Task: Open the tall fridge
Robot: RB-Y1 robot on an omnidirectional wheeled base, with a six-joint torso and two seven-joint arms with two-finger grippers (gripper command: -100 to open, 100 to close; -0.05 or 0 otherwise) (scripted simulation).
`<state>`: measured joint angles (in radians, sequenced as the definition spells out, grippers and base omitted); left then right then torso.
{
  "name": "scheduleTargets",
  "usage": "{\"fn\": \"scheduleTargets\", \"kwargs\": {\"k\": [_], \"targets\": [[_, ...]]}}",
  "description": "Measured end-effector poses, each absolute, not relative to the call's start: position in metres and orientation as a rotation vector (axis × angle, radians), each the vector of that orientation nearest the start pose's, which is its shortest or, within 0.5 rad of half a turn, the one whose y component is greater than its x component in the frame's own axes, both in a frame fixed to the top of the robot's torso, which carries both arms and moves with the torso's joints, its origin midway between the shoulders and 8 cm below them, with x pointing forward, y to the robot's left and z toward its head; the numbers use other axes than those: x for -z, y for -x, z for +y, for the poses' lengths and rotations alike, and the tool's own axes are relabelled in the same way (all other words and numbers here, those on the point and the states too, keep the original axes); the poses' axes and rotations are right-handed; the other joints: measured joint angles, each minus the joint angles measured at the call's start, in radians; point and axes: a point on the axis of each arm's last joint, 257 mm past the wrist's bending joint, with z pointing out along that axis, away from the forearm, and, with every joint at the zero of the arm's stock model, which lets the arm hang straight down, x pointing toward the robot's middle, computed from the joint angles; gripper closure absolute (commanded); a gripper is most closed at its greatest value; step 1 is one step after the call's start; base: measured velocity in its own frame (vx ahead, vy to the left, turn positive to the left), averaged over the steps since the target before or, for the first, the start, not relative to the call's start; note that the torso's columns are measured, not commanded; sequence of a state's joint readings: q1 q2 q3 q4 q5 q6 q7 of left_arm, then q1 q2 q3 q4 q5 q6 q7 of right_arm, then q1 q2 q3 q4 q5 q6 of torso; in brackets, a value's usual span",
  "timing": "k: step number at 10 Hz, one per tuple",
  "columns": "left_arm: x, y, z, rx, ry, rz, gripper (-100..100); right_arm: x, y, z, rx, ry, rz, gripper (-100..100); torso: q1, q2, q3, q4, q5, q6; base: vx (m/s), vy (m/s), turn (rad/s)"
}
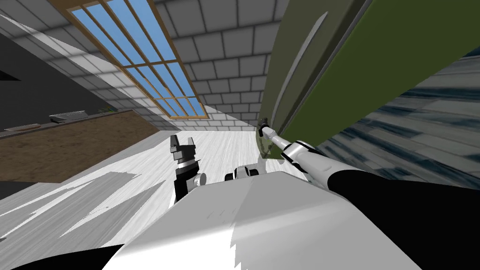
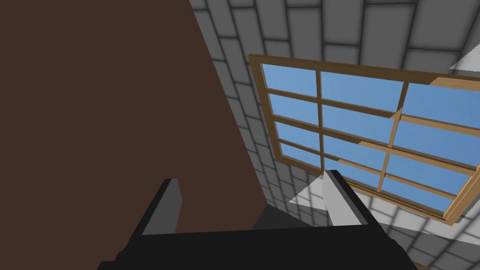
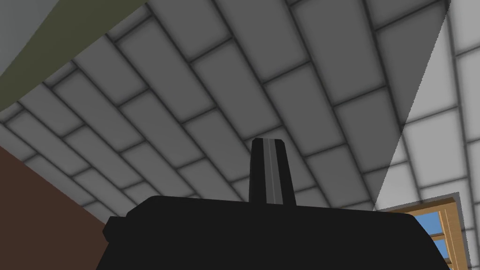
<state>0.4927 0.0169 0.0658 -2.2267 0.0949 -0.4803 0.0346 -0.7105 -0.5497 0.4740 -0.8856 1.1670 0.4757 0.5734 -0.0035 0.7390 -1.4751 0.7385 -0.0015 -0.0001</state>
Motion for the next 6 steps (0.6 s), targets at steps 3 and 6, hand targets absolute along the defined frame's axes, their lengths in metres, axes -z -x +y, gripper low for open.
{"fn": "scheduleTargets", "kwargs": {"k": [3,6], "targets": [[-0.001,-0.351,0.315,1.313,0.764,0.592,0,0.129,-0.695,-0.404,1.064,0.499,1.548,100,0.009,-0.001,-0.001,-0.001,0.003,-0.001,0.101,0.26,0.074],[-0.001,-0.351,0.315,1.313,0.764,0.592,0,0.13,-0.688,-0.428,1.117,0.438,1.58,100,-0.002,0.0,0.0,0.0,0.0,0.001,0.087,0.218,0.082]]}}
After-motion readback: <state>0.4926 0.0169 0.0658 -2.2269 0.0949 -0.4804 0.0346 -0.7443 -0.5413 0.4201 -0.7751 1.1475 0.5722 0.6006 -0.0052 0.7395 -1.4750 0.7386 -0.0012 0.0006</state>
